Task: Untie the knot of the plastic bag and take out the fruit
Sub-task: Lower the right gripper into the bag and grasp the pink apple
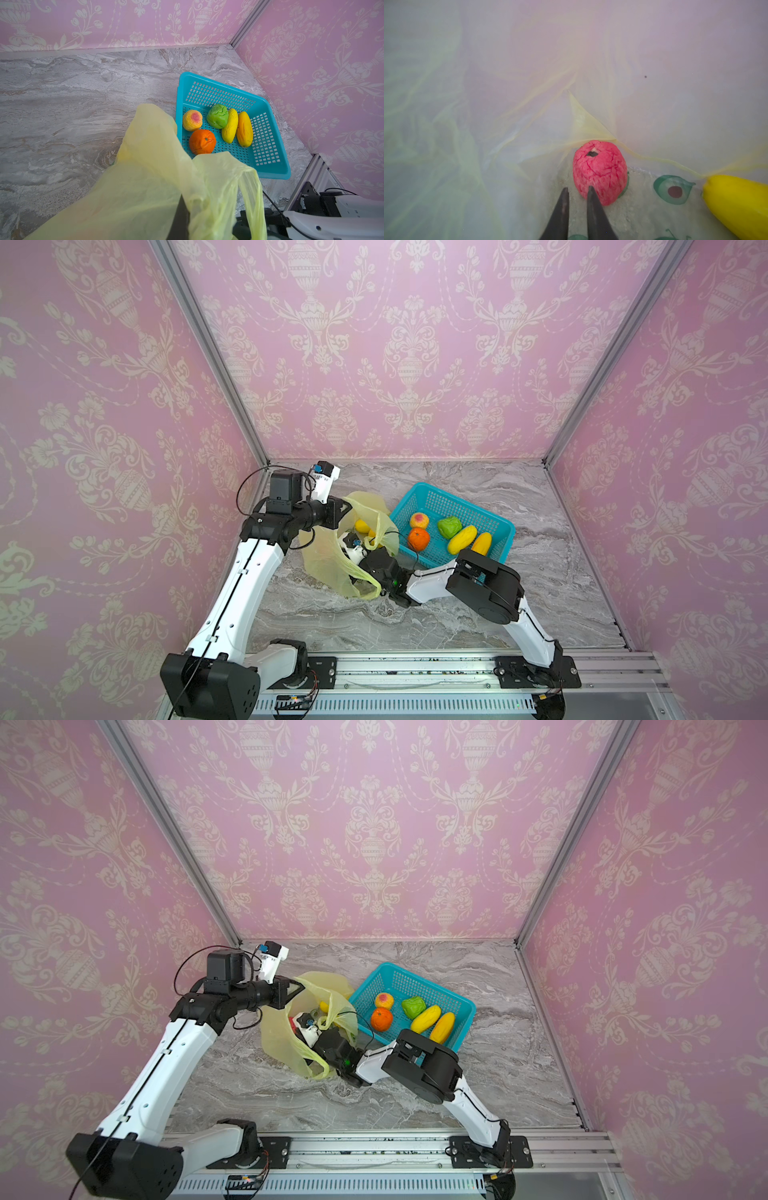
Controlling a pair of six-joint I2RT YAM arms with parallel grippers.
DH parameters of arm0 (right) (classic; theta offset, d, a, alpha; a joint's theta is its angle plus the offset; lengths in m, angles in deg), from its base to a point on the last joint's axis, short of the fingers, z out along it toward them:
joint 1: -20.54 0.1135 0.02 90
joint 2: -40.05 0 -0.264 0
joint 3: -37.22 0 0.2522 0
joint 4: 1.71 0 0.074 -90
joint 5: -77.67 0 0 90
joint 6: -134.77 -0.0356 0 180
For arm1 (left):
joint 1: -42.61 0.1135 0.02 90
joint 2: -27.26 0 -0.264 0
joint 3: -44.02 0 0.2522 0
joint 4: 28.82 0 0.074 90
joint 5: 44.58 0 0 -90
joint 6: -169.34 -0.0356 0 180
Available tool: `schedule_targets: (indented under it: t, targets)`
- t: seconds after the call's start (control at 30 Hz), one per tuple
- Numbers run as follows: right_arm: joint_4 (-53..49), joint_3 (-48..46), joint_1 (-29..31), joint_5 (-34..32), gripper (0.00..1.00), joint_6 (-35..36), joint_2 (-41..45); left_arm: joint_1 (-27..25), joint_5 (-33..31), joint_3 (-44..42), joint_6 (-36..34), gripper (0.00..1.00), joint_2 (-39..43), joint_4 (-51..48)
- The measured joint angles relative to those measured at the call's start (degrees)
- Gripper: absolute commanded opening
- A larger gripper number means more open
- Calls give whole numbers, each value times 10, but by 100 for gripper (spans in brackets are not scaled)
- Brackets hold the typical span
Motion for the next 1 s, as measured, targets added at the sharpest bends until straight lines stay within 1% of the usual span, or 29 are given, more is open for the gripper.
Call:
schedule_targets:
  t: [0.1,0.17,0.2,0.23,0.37,0.53,0.63,0.73,0.8,0.9,1.0]
  targets:
    - [-9,14,0,10,64,-1,-5,0,0,0,0,0,0,0]
    - [-39,47,-1,11,77,-2,-16,0,0,0,0,0,0,0]
    - [-57,70,-1,10,81,-3,-24,0,3,0,0,0,0,0]
    - [-73,90,-2,7,84,-5,-32,0,8,0,0,0,0,1]
    - [-157,198,-7,-4,87,-4,-81,0,49,-7,5,0,0,16]
    - [-266,324,-18,-17,83,-14,-151,-1,86,-14,13,0,1,32]
    - [-317,367,-22,-28,78,-24,-177,-2,100,-16,16,0,3,37]
    - [-352,376,-23,-37,69,-32,-183,-3,109,-16,19,0,6,43]
    - [-361,377,-23,-39,59,-40,-183,-4,108,-16,20,0,7,45]
    - [-363,377,-23,-40,47,-44,-183,-4,101,-16,19,0,7,44]
    - [-355,352,-23,-35,38,-41,-169,-4,84,-16,19,0,7,42]
